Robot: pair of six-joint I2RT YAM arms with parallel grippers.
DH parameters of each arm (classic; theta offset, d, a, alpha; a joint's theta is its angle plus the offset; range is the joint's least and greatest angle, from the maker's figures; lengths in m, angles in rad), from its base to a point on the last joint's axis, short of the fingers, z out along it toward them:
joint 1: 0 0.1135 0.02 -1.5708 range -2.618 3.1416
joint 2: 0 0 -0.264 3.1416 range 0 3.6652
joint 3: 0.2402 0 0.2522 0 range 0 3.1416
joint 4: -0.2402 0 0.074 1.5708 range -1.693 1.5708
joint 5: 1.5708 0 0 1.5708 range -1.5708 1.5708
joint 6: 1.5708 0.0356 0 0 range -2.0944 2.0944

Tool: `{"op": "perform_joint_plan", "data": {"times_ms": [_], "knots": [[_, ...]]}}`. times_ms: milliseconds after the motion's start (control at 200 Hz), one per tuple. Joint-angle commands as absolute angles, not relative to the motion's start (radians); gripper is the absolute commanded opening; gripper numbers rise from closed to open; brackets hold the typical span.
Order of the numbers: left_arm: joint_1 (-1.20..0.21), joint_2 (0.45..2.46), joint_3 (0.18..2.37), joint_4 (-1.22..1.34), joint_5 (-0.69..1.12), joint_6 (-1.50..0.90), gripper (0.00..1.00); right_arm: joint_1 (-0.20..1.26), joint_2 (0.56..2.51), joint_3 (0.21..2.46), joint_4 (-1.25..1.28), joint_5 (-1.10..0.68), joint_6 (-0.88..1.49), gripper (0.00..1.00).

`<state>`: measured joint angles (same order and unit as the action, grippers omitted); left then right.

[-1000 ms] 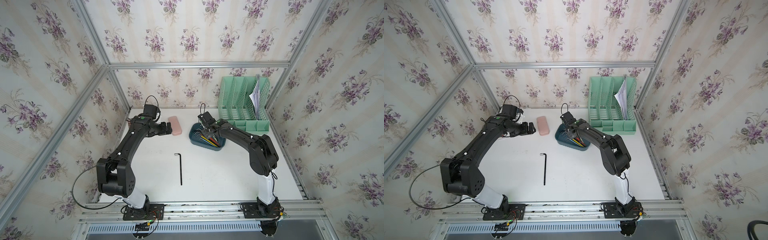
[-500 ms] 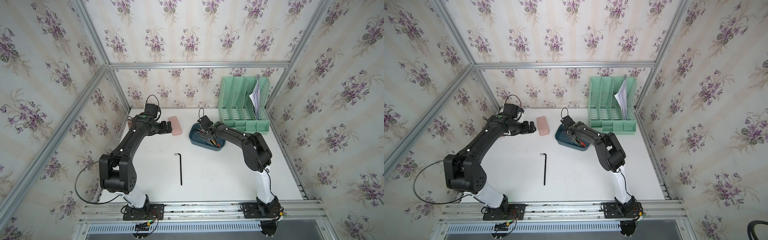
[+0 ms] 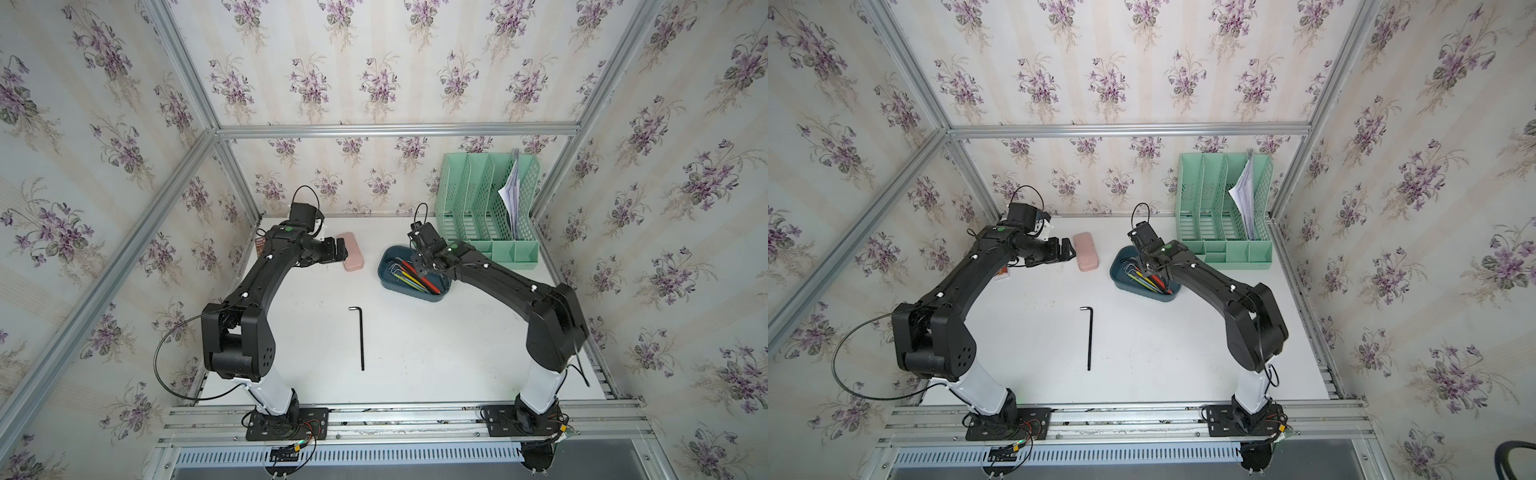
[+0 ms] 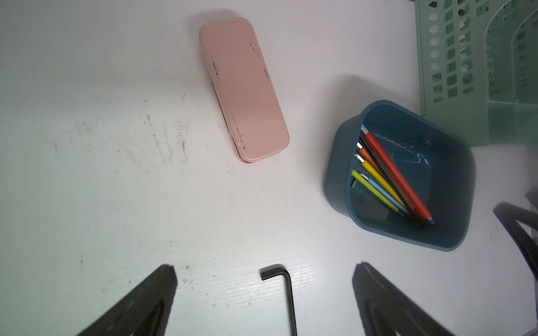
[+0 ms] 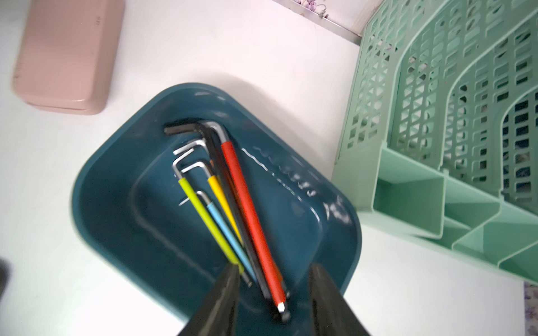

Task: Put the hex key on the desktop into the storage box
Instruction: Pick up the Allen key from the center of the board.

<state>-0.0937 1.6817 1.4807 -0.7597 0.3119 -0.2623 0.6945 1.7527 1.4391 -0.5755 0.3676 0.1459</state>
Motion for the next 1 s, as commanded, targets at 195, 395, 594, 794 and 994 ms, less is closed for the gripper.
{"op": "perform_joint_plan", "data": {"times_ms": [195,395,594,794,994], "knots": [[-0.071,1.672,1.494,-0.76,0.376,-0.279,0.99,0.756,1.42,1.081,-0.479,0.101,0.42,0.5],[-0.068,1.657,1.484,-0.761,0.38,-0.285,0.99,0.842,1.383,1.011,-0.489,0.189,0.502,0.52],[-0.056,1.633,1.484,-0.756,0.375,-0.286,0.99,0.854,1.438,1.062,-0.476,0.197,0.572,0.52],[-0.015,1.624,1.484,-0.757,0.373,-0.297,0.99,0.937,1.607,1.196,-0.452,0.192,0.667,0.52],[0.024,1.623,1.479,-0.764,0.374,-0.309,0.99,1.079,1.89,1.433,-0.531,0.233,0.714,0.54]]}}
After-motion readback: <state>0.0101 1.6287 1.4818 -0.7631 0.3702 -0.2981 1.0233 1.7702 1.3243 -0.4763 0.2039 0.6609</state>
